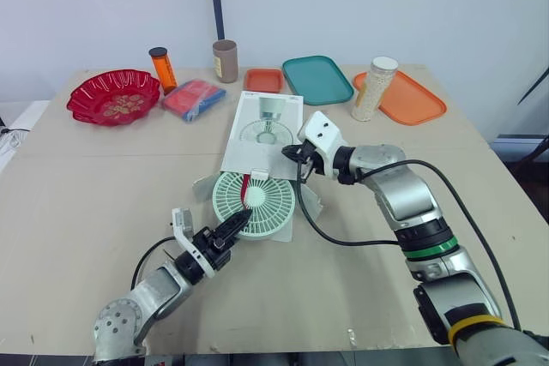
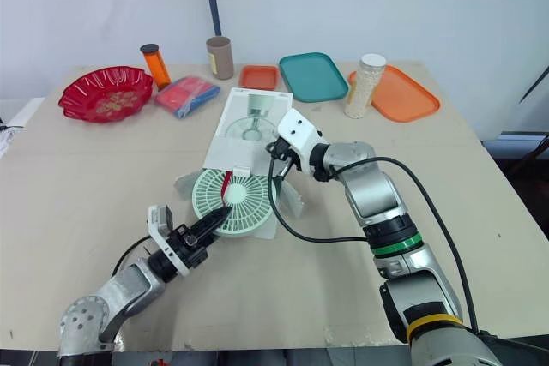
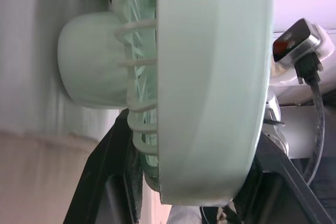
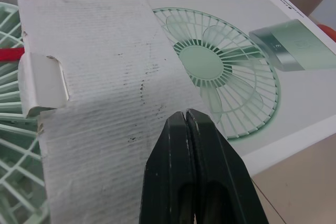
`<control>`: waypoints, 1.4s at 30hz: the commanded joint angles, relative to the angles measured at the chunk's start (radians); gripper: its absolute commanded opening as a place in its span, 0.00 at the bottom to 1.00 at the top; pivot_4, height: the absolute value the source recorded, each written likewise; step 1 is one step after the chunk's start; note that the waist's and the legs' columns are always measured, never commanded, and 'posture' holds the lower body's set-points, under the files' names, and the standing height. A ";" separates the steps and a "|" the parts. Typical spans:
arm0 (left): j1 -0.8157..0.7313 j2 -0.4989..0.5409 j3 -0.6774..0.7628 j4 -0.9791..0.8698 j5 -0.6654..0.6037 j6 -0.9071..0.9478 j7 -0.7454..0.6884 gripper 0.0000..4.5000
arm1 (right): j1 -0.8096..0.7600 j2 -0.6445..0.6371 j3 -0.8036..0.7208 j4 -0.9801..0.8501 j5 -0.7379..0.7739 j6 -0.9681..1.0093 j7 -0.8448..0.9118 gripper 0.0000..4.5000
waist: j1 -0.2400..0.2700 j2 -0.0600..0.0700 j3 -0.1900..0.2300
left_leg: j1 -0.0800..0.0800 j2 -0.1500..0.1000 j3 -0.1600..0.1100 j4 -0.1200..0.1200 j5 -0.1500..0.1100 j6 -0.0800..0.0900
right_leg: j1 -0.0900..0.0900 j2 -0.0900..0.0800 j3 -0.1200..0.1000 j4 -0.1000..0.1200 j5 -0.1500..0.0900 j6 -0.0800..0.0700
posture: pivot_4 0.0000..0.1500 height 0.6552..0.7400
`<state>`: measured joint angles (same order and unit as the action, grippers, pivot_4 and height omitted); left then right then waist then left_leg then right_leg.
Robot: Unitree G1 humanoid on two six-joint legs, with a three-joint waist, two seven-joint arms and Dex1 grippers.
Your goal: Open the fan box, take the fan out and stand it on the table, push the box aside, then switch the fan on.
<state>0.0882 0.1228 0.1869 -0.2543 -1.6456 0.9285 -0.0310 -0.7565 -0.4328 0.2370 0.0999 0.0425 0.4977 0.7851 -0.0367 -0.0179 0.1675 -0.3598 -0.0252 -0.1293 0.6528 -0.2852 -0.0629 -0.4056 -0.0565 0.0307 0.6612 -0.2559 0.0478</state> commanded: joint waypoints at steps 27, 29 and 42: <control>0.027 0.169 0.049 -0.046 -0.107 -0.125 0.006 1.00 | -0.008 0.016 0.020 0.046 -0.027 -0.028 0.016 0.00 | 0.003 0.000 0.000 | 0.000 0.000 0.000 -0.001 0.000 0.000 | 0.000 0.000 0.000 -0.003 0.000 -0.001 | 1.00 1.00; 0.005 0.190 0.041 -0.027 -0.070 -0.116 -0.007 1.00 | -0.006 0.020 0.020 0.044 -0.029 -0.029 0.013 0.00 | 0.002 0.000 0.000 | 0.000 0.000 0.000 -0.001 0.000 0.000 | 0.000 0.001 0.000 -0.003 0.000 -0.001 | 1.00 1.00; -0.188 0.301 0.053 0.179 -0.036 -0.026 -0.114 1.00 | 0.006 0.032 0.017 0.039 -0.030 -0.027 -0.004 0.00 | 0.001 0.000 0.000 | 0.000 0.001 0.000 -0.002 0.000 0.000 | 0.000 0.001 -0.001 -0.003 0.000 -0.001 | 1.00 1.00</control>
<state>-0.0851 0.4108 0.2166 -0.0842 -1.6814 0.8809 -0.1127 -0.7628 -0.4030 0.2373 0.1285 0.0250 0.4596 0.7824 -0.0356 -0.0178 0.1678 -0.3599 -0.0247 -0.1291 0.6512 -0.2854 -0.0630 -0.4060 -0.0555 0.0302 0.6581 -0.2556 0.0466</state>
